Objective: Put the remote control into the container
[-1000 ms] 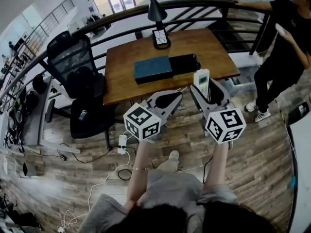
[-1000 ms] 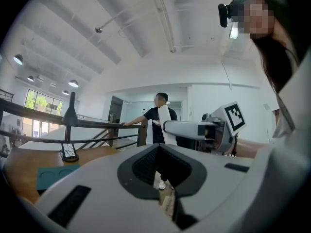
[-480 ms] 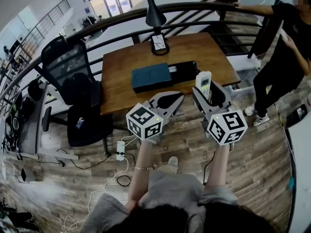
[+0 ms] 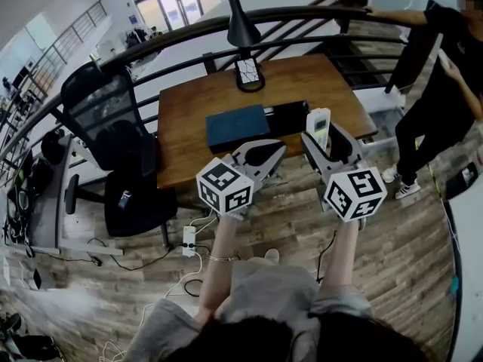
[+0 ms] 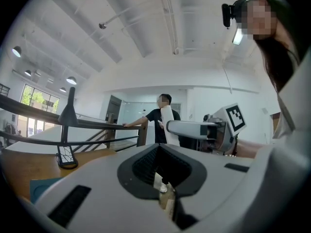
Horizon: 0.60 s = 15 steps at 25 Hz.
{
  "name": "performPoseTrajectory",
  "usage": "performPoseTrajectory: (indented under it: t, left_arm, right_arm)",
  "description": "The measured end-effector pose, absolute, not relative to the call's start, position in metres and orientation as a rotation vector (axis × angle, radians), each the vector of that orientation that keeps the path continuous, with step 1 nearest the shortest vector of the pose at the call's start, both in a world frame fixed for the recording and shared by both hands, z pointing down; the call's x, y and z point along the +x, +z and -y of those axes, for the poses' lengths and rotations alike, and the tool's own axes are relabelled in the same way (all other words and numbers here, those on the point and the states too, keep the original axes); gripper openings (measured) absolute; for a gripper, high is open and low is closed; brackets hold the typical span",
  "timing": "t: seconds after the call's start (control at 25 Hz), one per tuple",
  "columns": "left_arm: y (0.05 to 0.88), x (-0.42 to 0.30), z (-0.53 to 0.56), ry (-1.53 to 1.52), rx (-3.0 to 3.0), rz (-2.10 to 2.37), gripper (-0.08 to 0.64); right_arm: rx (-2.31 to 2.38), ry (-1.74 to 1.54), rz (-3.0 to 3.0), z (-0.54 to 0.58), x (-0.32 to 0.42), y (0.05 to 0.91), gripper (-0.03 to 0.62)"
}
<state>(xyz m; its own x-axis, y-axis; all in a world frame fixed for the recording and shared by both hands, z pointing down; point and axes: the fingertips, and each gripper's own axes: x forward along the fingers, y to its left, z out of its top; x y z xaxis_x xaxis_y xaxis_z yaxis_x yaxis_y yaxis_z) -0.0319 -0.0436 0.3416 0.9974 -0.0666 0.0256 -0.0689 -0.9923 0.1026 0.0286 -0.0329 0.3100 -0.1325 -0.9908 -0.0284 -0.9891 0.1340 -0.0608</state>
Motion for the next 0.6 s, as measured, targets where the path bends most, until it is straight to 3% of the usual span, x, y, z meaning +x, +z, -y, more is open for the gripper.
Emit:
performPoseTrajectory:
  t: [0.6]
  left_arm:
    - [0.360,-0.024,0.073,0.058,3.001,0.122,0.003]
  right_arm:
    - [-2.052,-0.125,-2.322,0.063,0.044,0.337,0.252]
